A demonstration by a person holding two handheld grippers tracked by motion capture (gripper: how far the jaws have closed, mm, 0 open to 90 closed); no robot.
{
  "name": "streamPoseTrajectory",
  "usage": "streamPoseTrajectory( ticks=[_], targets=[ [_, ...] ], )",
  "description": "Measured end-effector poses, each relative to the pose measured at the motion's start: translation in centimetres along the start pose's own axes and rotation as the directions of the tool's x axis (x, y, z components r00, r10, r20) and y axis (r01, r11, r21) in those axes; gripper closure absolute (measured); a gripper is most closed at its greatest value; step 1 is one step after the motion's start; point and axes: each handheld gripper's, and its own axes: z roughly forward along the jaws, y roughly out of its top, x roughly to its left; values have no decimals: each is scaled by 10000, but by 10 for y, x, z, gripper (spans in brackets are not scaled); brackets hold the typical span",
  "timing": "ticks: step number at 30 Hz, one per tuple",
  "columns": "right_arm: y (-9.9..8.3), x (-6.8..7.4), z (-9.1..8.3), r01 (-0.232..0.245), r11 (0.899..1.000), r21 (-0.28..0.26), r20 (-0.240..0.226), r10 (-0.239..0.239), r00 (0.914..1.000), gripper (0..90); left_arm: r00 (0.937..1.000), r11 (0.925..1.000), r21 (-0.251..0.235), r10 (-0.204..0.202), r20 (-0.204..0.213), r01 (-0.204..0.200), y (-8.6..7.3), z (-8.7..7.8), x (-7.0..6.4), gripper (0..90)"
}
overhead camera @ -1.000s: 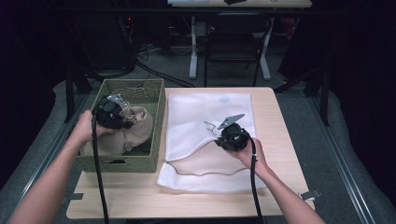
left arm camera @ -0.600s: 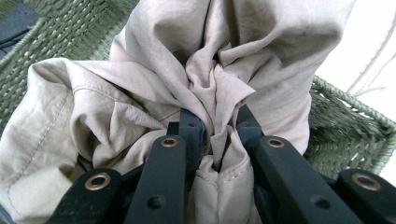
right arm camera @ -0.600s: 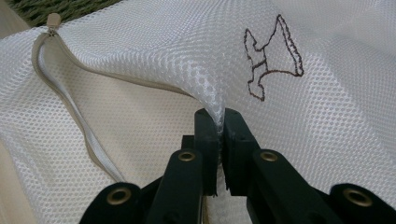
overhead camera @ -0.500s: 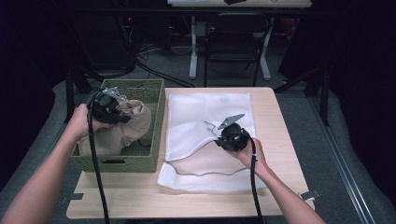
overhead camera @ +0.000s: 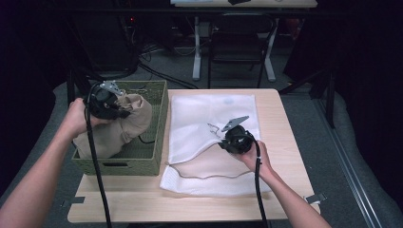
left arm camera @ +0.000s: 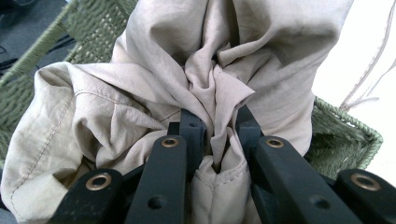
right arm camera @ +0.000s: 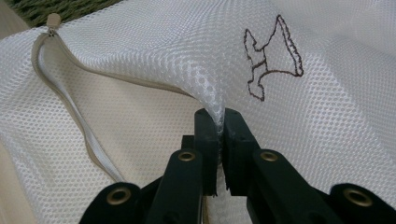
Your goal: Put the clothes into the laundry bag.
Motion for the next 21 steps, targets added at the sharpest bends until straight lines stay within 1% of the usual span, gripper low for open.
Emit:
streamPoseTrajectory(
  ticks=[1,9,11,12,14,17,21],
  targets=[
    [0,0,0,-10,10000,-3,8,10,10000,862,10000,10000,26,81,-35,-81,1,-2,0,795],
    [0,0,0,6,10000,-23,-14,-6,10000,861,9995,9997,-199,127,-304,-133,10,-20,-1,796],
    [0,0,0,2,10000,-17,-8,-2,10000,861,9989,9995,-235,182,-427,-192,13,-24,-1,796],
    [0,-1,0,24,10000,-36,-22,-24,10000,861,9990,9996,-209,206,-388,-215,14,-26,-1,796],
    [0,0,0,0,10000,-21,-8,0,10000,861,9983,9994,-202,282,-505,-293,17,-29,-2,796],
    [0,0,0,4,10000,-13,-18,-4,10000,860,9979,9991,-216,342,-551,-354,21,-34,-2,796],
    [0,0,0,1,10000,-17,-14,-1,10000,861,9966,9982,-261,516,-642,-534,29,-40,-5,796]
  ],
)
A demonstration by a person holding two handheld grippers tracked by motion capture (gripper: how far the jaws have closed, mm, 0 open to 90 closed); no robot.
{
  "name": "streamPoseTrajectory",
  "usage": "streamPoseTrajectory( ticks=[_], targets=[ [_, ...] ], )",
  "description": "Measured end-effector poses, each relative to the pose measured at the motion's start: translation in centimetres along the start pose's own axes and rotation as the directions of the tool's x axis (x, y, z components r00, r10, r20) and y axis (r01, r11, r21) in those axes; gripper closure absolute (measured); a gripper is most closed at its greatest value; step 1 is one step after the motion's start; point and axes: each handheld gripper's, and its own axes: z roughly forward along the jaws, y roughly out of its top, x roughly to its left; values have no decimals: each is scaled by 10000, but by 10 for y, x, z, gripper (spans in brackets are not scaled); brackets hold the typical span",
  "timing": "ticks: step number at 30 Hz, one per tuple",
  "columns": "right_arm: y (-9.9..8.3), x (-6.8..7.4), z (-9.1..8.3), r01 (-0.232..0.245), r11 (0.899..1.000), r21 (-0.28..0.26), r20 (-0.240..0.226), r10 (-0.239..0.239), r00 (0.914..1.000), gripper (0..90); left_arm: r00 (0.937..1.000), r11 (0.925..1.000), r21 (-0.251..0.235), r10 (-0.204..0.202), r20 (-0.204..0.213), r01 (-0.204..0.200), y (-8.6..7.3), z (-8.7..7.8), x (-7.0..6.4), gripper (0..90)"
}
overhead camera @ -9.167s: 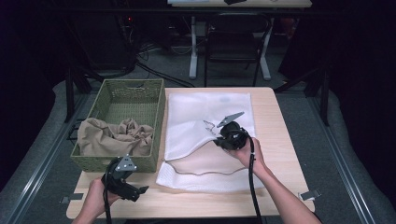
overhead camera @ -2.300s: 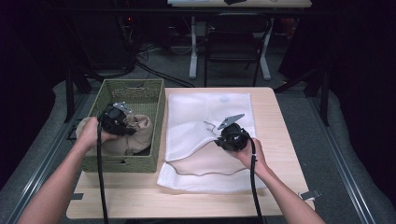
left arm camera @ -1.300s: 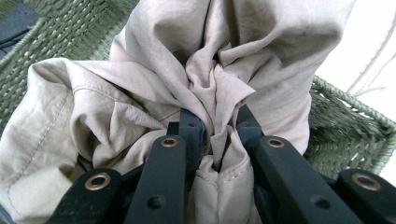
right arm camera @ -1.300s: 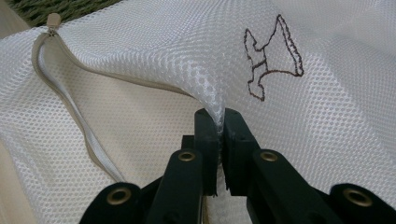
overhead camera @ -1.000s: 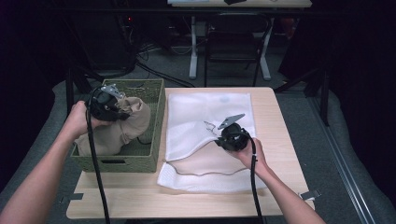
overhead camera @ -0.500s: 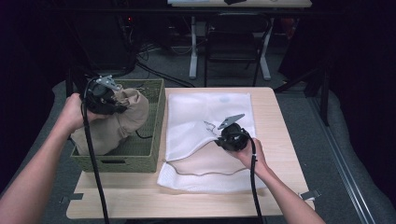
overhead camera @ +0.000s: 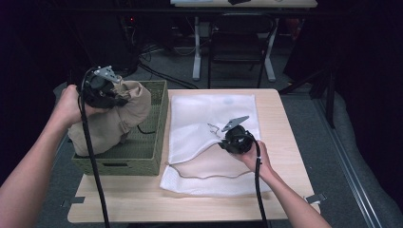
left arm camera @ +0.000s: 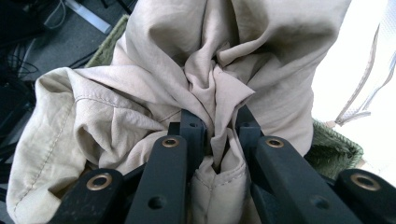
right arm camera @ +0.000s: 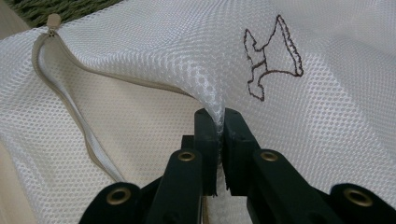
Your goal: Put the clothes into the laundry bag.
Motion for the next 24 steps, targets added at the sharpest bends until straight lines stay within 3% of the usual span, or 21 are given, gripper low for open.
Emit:
streamPoseTrajectory(
  ticks=[24],
  targets=[
    [0,1,0,0,10000,14,0,0,10000,861,9979,9971,-436,607,-232,-617,33,-19,-12,796]
  ],
)
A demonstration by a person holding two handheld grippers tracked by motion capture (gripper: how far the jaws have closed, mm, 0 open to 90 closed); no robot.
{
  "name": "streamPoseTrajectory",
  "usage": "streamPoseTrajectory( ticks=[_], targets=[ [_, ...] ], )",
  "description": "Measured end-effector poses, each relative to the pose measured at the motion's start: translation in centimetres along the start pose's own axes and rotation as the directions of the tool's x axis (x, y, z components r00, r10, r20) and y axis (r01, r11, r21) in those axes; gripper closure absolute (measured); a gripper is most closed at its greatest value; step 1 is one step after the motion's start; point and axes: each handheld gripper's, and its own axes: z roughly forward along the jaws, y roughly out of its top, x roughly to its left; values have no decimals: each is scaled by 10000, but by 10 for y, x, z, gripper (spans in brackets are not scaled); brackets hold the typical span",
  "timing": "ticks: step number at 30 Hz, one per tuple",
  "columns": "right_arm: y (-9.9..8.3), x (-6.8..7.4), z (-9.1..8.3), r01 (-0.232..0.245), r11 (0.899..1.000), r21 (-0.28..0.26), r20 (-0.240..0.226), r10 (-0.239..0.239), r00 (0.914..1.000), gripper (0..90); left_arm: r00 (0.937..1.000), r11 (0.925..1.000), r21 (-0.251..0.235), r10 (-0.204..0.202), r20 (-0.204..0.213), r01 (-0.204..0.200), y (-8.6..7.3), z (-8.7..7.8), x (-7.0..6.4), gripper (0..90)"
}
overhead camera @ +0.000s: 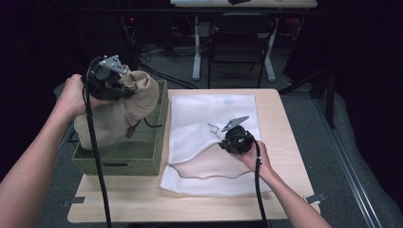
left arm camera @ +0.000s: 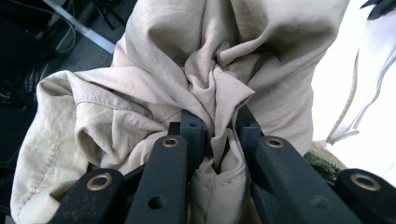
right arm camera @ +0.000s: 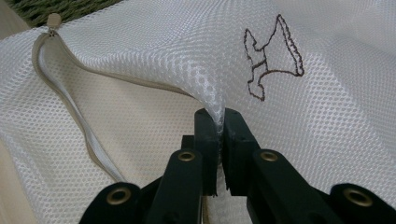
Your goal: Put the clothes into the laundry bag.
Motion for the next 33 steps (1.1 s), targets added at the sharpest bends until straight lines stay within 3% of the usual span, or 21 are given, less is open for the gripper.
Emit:
streamPoseTrajectory(
  ticks=[8,17,22,33],
  targets=[
    [0,1,1,-29,10000,36,17,29,10000,861,9995,9993,-222,300,-68,-302,13,-7,-6,796],
    [0,1,2,-62,9999,110,46,61,10000,863,9993,9973,-635,380,2,-379,24,-8,-12,796],
    [-1,0,3,4,10000,96,-11,-4,10000,864,9977,9955,-670,681,38,-677,32,-9,-18,796],
    [-1,1,2,-81,9998,161,0,81,10000,865,9956,9909,-984,933,129,-916,44,-8,-27,796]
  ],
)
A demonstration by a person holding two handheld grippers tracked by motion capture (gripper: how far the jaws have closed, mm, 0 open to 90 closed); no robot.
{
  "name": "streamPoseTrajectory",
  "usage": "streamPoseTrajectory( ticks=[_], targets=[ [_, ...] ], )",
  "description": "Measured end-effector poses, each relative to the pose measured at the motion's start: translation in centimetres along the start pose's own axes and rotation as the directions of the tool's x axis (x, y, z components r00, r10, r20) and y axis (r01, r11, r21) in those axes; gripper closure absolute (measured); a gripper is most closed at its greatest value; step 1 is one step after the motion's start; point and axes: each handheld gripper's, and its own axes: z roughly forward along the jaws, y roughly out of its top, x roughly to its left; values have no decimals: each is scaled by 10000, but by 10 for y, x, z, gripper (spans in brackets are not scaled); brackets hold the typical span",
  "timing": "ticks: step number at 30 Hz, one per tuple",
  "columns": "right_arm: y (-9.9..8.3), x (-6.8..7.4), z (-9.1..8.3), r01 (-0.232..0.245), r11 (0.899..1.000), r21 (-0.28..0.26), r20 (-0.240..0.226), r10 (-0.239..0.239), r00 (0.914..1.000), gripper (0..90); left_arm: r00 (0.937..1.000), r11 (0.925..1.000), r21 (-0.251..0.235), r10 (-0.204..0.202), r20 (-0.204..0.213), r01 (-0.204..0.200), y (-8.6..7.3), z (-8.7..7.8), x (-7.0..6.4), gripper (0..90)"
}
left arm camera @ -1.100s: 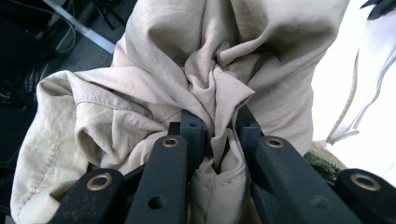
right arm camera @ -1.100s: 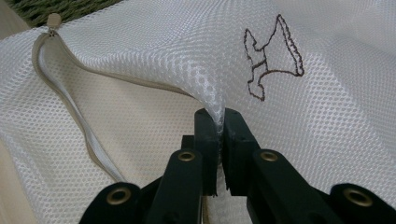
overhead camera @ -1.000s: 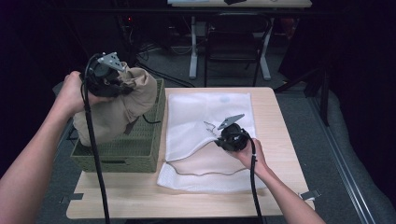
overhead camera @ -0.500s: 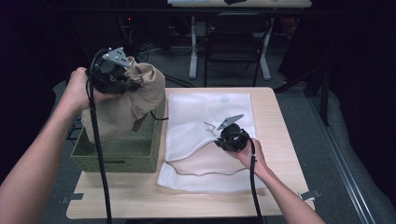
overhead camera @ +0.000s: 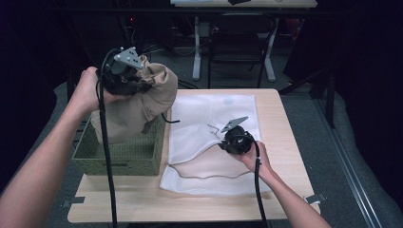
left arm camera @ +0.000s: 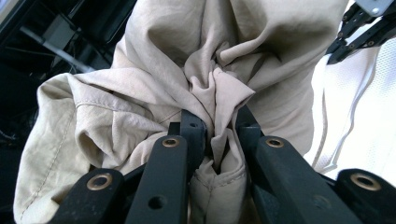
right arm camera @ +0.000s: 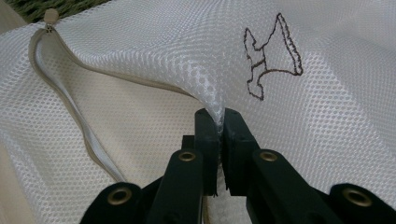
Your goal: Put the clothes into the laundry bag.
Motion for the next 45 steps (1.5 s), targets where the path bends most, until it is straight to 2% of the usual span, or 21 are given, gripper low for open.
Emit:
streamPoseTrajectory(
  ticks=[5,11,19,24,25,27,32,34,39,41,42,45],
  targets=[
    [1,0,2,82,10000,42,-25,-82,10000,867,9998,9999,23,132,162,-132,5,2,-3,796],
    [0,-1,2,-17,10000,22,-7,17,10000,868,9989,9993,-92,358,305,-356,15,4,-14,796],
    [0,-2,1,-66,9999,-76,-67,65,10000,869,9941,9976,-275,661,857,-640,29,12,-31,796],
    [-1,-5,-1,-179,9995,-251,-121,176,9998,871,9855,9961,-125,879,1454,-870,34,29,-47,796],
    [-1,-5,-2,-189,9995,-250,-117,186,9998,871,9815,9948,-57,1017,1620,-1021,34,35,-52,796],
    [-1,-5,-2,-225,9994,-273,-164,220,9996,873,9791,9947,16,1009,1764,-1028,34,43,-59,796],
    [-2,-5,-1,-290,9991,-294,-210,284,9994,874,9614,9932,211,1052,2543,-1143,30,72,-83,795],
    [-1,-5,-2,-279,9990,-344,-199,272,9994,875,9544,9938,274,953,2830,-1074,27,86,-93,795],
    [-2,-6,-2,-424,9986,-324,-276,415,9988,880,9427,9928,496,873,3221,-1089,22,110,-112,794],
    [-3,-7,-2,-461,9983,-361,-240,453,9987,882,9358,9920,610,829,3426,-1103,18,120,-117,794],
    [-3,-6,-3,-648,9974,-329,-277,639,9976,883,9363,9913,724,788,3423,-1099,16,126,-120,794],
    [-4,-10,-3,-765,9964,-357,-425,750,9963,884,9356,9850,1254,687,3463,-1187,11,142,-130,792]
  ],
)
